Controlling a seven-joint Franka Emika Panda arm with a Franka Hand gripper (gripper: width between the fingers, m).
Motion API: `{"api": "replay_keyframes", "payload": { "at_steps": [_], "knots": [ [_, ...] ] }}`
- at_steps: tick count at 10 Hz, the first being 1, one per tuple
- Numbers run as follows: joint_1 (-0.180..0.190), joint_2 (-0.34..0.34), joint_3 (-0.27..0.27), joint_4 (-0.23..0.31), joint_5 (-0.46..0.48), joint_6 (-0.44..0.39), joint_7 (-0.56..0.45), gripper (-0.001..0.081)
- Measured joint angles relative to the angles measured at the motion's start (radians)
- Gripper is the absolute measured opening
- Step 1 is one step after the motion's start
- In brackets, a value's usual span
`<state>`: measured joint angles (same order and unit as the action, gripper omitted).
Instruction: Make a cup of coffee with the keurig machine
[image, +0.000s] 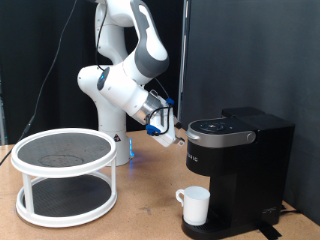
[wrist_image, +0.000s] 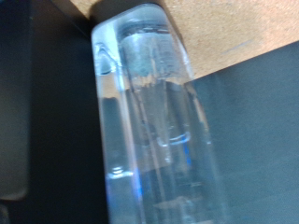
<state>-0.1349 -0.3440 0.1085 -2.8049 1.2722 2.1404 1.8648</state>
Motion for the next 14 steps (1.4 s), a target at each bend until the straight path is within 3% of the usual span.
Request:
{"api": "replay_keyframes", "payload": {
  "at_steps": [4,8,9,12,14],
  "knots": [
    [0.015,-0.100,0.002,-0.027,-0.003,-0.115,-0.186,0.0734],
    [0.017,-0.255,-0.004,-0.025,0.070,-0.197,-0.218,0.0734],
    [0.016,-0.295,-0.004,-0.021,0.061,-0.202,-0.190,0.0734],
    [-0.012,-0.414,-0.008,-0.001,-0.089,-0.269,0.015,0.0734],
    [-0.025,-0.491,-0.038,-0.011,-0.094,-0.326,0.098,0.0734]
  ]
}}
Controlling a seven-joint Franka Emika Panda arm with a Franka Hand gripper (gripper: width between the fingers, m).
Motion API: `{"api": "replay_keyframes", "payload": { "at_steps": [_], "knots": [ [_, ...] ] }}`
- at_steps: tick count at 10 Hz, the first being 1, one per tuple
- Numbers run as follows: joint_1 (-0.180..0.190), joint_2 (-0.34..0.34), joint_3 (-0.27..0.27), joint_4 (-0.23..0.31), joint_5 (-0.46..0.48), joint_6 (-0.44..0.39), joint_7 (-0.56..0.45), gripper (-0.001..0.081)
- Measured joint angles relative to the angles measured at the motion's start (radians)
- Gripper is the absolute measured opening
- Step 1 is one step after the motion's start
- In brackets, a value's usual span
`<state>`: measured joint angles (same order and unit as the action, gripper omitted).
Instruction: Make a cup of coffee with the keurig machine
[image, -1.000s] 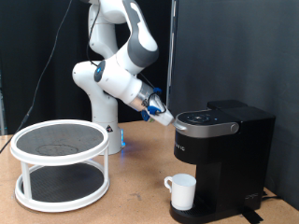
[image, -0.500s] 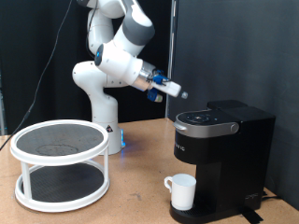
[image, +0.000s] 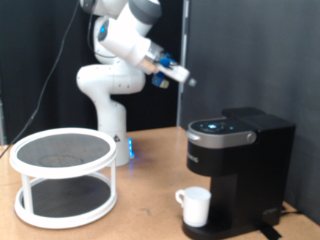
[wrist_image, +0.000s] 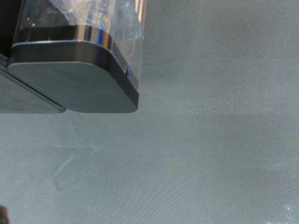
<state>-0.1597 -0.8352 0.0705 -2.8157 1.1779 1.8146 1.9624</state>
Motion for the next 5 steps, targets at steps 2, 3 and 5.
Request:
{"api": "replay_keyframes", "payload": {
  "at_steps": [2,3,5],
  "knots": [
    [0.001,0.004,0.006,0.015,0.024,0.016,-0.021,0.0734],
    [0.002,0.004,0.013,0.041,0.045,0.040,-0.022,0.0734],
    [-0.004,0.005,0.049,0.105,0.014,0.098,0.019,0.0734]
  ]
}}
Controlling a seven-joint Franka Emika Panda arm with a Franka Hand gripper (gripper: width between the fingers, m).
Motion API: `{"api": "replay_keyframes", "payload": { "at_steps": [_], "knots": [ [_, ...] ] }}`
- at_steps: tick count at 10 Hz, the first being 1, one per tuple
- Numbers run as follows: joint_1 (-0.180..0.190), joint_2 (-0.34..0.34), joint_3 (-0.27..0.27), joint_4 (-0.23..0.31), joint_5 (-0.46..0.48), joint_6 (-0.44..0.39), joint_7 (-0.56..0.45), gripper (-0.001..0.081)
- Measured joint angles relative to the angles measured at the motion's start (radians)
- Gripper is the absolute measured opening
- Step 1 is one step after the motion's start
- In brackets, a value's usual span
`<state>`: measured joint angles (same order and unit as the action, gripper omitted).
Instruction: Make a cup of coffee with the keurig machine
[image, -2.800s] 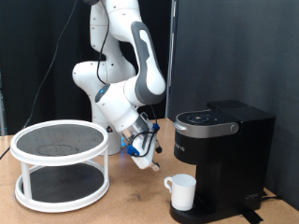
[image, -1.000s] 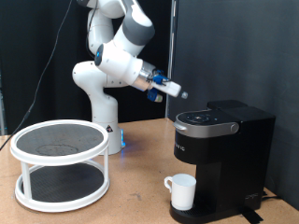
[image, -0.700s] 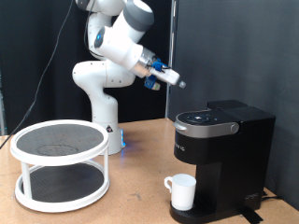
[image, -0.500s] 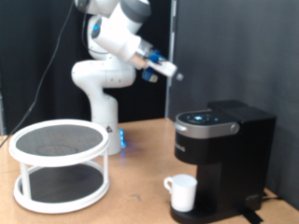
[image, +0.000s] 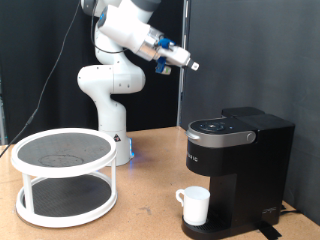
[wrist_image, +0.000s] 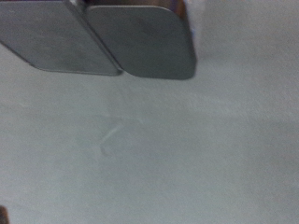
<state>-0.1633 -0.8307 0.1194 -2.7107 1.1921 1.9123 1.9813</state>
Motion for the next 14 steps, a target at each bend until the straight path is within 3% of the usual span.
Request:
{"api": "replay_keyframes", "payload": {
  "at_steps": [3,5,6,8,10,14],
  "knots": [
    [-0.061,0.027,0.103,0.141,-0.313,0.017,0.138,0.0734],
    [-0.092,0.079,0.155,0.231,-0.512,0.004,0.109,0.0734],
    [-0.096,0.151,0.158,0.291,-0.577,-0.029,0.070,0.0734],
    [-0.093,0.140,0.158,0.275,-0.530,0.004,0.079,0.0734],
    [-0.095,0.149,0.171,0.293,-0.542,0.015,0.098,0.0734],
    [-0.143,0.260,0.242,0.422,-0.688,0.050,0.174,0.0734]
  ]
}}
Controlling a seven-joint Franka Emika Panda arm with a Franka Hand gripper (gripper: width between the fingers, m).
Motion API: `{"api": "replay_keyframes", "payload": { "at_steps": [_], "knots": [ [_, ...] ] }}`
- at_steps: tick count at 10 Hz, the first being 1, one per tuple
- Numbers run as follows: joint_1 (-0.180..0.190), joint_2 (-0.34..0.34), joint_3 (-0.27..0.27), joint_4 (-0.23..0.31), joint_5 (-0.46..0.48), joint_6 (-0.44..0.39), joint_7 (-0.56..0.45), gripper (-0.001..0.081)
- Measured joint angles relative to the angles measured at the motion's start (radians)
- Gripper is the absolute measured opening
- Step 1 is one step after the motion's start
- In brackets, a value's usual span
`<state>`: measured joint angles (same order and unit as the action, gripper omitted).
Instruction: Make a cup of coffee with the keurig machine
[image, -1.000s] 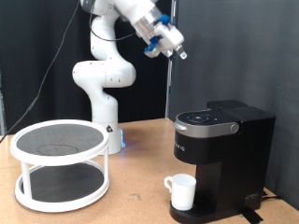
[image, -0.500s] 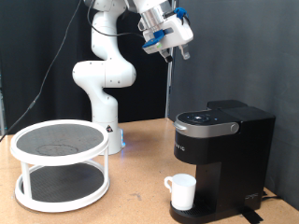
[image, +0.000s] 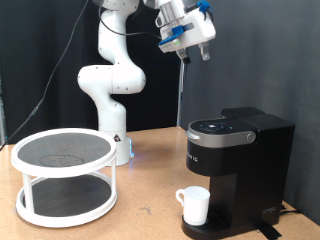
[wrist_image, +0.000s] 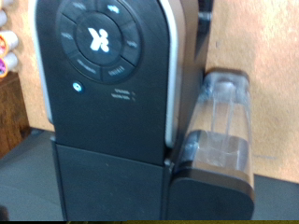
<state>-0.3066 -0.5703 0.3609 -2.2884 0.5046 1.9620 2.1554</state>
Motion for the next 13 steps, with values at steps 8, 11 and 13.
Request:
{"api": "replay_keyframes", "payload": {
  "at_steps": [8,11,13],
  "knots": [
    [-0.026,0.311,0.024,0.323,-0.170,-0.087,0.093,0.0734],
    [-0.025,0.369,0.034,0.378,-0.201,-0.091,0.094,0.0734],
    [-0.025,0.372,0.038,0.381,-0.201,-0.091,0.094,0.0734]
  ]
}}
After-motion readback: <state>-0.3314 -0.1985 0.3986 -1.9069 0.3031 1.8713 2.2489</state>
